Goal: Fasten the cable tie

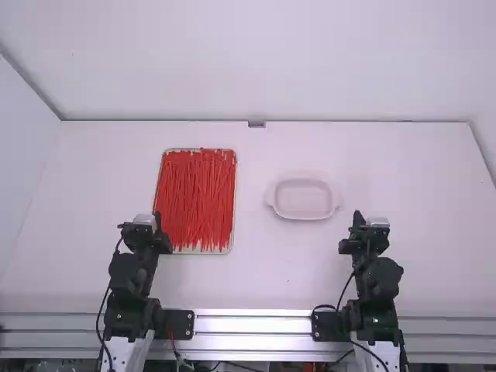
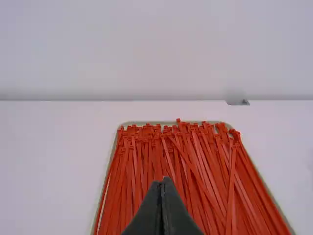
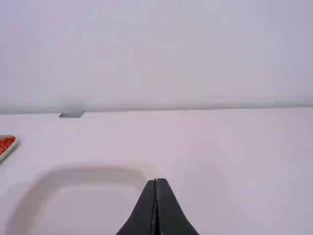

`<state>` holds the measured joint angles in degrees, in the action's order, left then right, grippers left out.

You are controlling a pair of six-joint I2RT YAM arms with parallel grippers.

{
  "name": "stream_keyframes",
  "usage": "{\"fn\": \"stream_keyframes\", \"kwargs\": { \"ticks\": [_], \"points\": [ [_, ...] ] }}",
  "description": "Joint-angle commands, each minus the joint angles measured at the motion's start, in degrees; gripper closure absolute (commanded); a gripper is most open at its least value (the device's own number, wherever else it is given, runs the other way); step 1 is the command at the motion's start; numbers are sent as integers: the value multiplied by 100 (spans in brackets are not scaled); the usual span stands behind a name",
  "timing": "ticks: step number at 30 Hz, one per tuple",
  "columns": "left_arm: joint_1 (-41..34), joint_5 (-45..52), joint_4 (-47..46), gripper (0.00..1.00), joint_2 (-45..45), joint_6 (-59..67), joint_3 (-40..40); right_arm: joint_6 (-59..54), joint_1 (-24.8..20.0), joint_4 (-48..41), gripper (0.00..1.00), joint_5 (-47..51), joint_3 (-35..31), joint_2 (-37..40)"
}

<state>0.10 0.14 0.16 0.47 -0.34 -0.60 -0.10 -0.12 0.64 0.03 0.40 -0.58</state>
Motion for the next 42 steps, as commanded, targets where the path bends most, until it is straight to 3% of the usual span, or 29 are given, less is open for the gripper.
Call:
{"fn": "stream_keyframes", "kwargs": {
  "ticks": [1,15,33,42],
  "points": [
    [0,0,0,100,0,0,0,-7,0,2,100,-7,0,0],
    [-20,87,-165,93,371,16,-324,18,7,11,93,-101,211,-379],
    [-96,509,-806,65,2283,-9,-1598,358,112,108,65,-507,1046,-2293],
    [-149,833,-1046,47,3455,-18,-2417,477,626,-26,47,-207,1581,-3070]
  ]
}}
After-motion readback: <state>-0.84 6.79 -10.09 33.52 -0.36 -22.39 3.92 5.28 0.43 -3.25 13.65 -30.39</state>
